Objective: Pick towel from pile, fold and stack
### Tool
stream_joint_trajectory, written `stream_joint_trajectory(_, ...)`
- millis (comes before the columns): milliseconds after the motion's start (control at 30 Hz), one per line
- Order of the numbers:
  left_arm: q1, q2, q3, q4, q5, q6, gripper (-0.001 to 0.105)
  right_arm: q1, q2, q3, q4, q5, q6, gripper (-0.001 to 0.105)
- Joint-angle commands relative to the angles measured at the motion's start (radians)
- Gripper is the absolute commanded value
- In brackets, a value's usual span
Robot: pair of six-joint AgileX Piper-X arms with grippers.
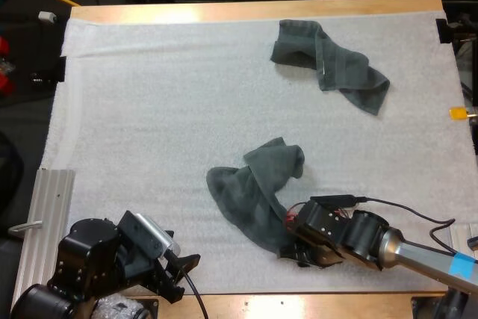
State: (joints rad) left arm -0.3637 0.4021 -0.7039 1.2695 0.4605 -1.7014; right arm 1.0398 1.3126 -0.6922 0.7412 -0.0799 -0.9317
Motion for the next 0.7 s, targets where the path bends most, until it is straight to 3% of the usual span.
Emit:
stream_joint_trajectory(0, -0.005, 0.001, -0.004, -0.012, 0.007, 0.0, 0.062, 0.002, -0.006, 0.002, -0.034, -0.007, 0.024, 0.054)
stream_joint_trajectory(267, -0.005, 0.001, -0.004, -0.01, 0.007, -0.007, 0.062, 0.002, 0.036, 0.079, -0.191, 0.0, 0.118, 0.054)
stream_joint_trajectory(533, -0.005, 0.001, -0.004, -0.007, 0.007, -0.007, 0.062, 0.002, 0.156, 0.079, -0.307, -0.018, 0.151, 0.051)
stream_joint_trajectory(667, -0.005, 0.001, -0.004, 0.005, 0.007, -0.007, 0.062, 0.002, 0.209, 0.079, -0.316, -0.045, 0.166, 0.031)
